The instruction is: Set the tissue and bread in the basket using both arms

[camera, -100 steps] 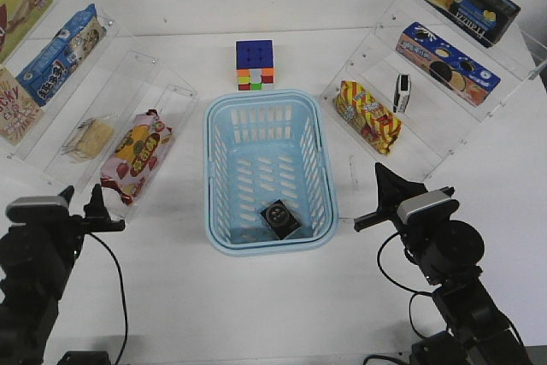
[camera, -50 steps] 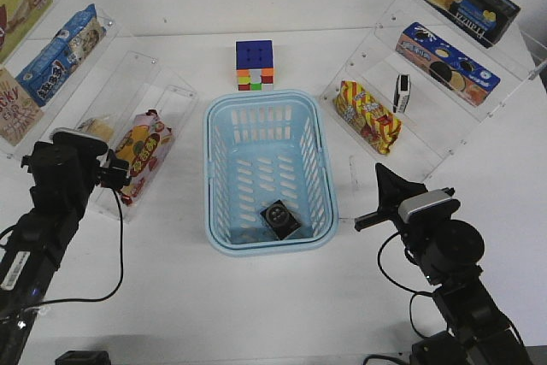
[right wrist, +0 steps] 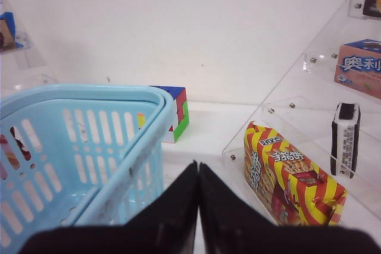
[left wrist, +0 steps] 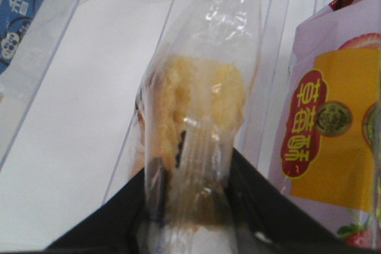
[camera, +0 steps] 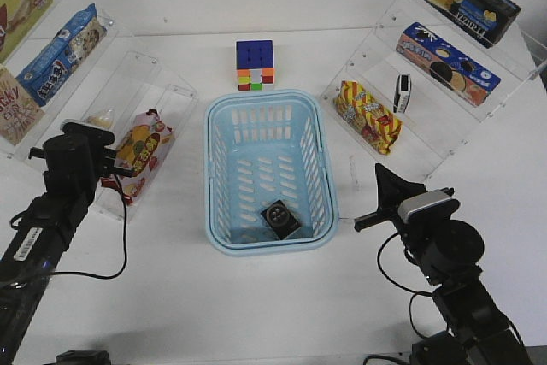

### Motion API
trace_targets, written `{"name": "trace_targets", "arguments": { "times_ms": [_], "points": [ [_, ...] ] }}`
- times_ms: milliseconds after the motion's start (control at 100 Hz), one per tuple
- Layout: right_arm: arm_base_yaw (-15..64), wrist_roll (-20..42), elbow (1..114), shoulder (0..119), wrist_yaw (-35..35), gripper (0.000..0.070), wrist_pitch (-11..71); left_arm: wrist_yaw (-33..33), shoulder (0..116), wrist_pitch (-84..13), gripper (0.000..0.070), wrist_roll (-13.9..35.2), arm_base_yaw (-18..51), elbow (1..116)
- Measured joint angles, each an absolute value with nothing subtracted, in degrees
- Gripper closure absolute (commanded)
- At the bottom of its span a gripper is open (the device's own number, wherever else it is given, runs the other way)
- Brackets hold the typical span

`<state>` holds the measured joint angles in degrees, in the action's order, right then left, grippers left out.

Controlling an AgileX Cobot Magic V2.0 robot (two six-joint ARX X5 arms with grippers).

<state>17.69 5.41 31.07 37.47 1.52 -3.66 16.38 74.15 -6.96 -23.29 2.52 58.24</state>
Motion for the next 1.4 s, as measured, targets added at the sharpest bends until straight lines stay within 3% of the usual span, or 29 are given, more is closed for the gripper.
{"name": "trace_targets", "arguments": {
  "times_ms": [160, 270, 440, 580, 630, 760, 810, 950, 1010, 1080, 1170, 1400],
  "points": [
    [17.69, 5.41, 31.07, 37.47, 1.5, 0.0699, -3.66, 10.98, 69.06, -7.77, 0.07, -18.37, 4.25, 61.8],
    [17.69, 5.41, 31.07, 37.47, 1.5, 0.0699, -3.66, 0.49, 64.05, -6.59, 0.07, -13.43, 7.14, 65.04],
    [17.69, 5.41, 31.07, 37.47, 1.5, 0.0699, -3.66, -19.27, 61.93, -4.58, 0.07, -1.58, 13.67, 66.26],
    [17.69, 5.41, 31.07, 37.47, 1.5, 0.0699, -3.64, -23.97, 65.54, -5.82, 0.0684, 3.4, 21.28, 65.67],
    [17.69, 5.41, 31.07, 37.47, 1.5, 0.0699, -3.66, -23.97, 66.94, -6.24, 0.0597, 4.1, 24.08, 65.56],
    [17.69, 5.41, 31.07, 37.47, 1.5, 0.0699, -3.64, -24.32, 70.08, -6.22, 0.0214, 4.73, 29.58, 65.56],
    [17.69, 5.41, 31.07, 37.47, 1.5, 0.0699, -3.64, -24.38, 70.98, -6.55, 0.0178, 4.93, 30.68, 65.56],
    [17.69, 5.41, 31.07, 37.47, 1.5, 0.0699, -3.64, -24.32, 71.42, -7.33, 0.0181, 5.06, 31.07, 65.56],
    [17.69, 5.41, 31.07, 37.47, 1.5, 0.0699, -3.64, -24.12, 70.61, -7.46, 0.0212, 5.04, 30.65, 65.56],
    [17.69, 5.41, 31.07, 37.47, 1.5, 0.0699, -3.64, -22.46, 68.55, -8.03, 0.0359, 5.02, 29.43, 65.56],
    [17.67, 5.41, 31.07, 37.47, 1.48, 0.0699, -3.66, -17.15, 64.45, -9.74, 0.07, 4.89, 26.94, 65.56],
    [17.69, 5.41, 31.07, 37.47, 1.5, 0.0699, -3.66, 3.01, 54.96, -23.53, 0.0699, 4.01, 22.83, 65.49]
  ]
}}
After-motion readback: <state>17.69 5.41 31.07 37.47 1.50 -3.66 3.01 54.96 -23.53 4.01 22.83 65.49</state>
